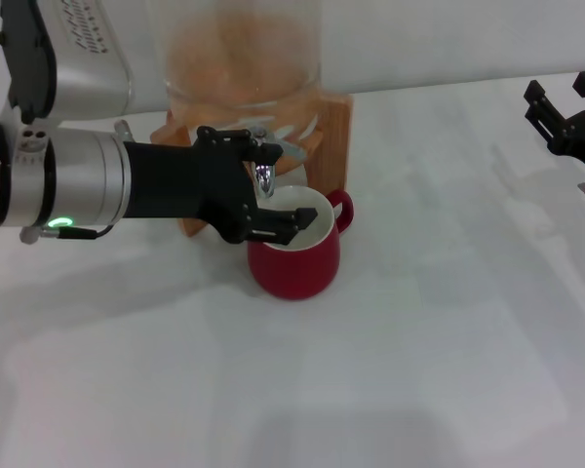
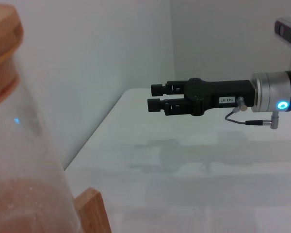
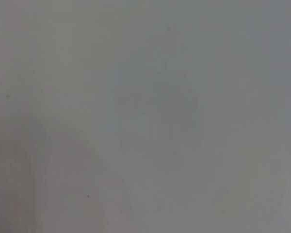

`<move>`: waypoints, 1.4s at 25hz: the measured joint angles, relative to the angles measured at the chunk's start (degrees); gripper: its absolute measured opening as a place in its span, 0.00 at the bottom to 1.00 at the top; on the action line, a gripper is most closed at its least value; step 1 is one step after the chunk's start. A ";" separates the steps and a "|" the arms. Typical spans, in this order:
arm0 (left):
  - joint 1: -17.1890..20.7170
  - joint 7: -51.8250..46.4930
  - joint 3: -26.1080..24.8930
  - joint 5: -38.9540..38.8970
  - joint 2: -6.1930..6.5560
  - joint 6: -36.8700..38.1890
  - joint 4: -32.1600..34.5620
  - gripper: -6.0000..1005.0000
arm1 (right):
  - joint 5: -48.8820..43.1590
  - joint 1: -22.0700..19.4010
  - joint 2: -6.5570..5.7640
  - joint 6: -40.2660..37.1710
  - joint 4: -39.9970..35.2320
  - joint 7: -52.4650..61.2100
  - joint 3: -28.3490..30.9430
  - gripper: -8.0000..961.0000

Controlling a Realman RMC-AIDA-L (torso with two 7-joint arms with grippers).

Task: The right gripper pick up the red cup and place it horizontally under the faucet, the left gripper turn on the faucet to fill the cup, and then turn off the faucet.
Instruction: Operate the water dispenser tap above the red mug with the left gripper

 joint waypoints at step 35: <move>-3.34 -0.13 0.61 1.64 0.16 -0.63 -1.83 0.83 | 0.00 -0.70 0.10 -0.55 -0.26 -0.09 0.00 0.71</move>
